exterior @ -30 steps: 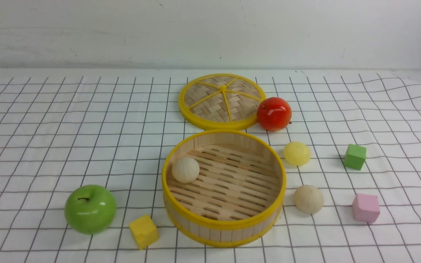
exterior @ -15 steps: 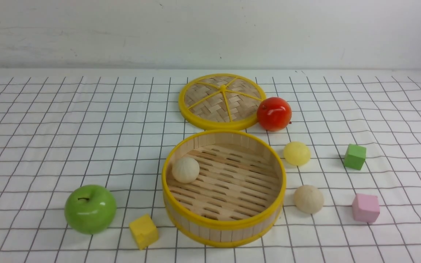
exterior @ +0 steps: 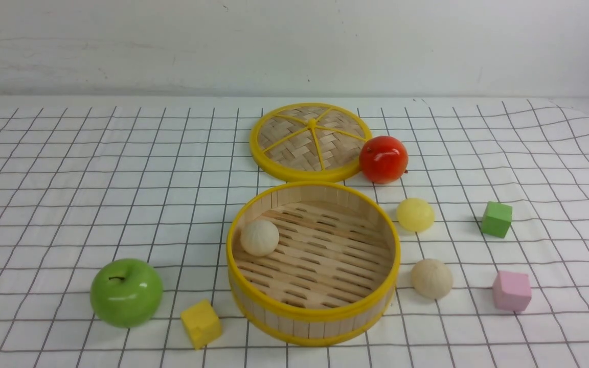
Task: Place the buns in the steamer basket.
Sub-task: Use the right arm to grab a steamed stuffed bun
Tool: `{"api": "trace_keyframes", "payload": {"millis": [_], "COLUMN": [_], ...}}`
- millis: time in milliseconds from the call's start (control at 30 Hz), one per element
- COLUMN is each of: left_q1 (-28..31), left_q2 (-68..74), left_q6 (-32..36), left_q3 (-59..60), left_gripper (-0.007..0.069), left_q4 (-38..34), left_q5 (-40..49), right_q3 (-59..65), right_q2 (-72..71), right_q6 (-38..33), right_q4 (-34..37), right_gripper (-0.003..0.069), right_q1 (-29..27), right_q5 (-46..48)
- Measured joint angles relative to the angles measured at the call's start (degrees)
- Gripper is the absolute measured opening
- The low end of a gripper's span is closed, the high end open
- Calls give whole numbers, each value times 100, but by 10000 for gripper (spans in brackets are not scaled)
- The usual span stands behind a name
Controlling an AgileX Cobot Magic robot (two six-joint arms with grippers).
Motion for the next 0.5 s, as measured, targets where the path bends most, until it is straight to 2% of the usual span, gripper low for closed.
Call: {"api": "trace_keyframes", "payload": {"millis": [167,267,300,333,500], "left_q1": [0,0,0,0,0], "left_q2": [0,0,0,0,0], "left_q6": [0,0,0,0,0], "left_q3": [0,0,0,0,0], "left_gripper": [18,20,20,21,29], "left_q4": [0,0,0,0,0], "left_q5": [0,0,0,0,0], "right_q3": [-1524,-2685,-2685,-3224,-3807], "right_q2": [750,1654,1654,2239,3785], "right_q6": [358,739,752,832,653], "right_q4": [233,341,348,356,213], "right_gripper": [239,239,239,239,239], "right_q1": [0,0,0,0,0], "right_q5": [1021,2207,2292,2959,4040]}}
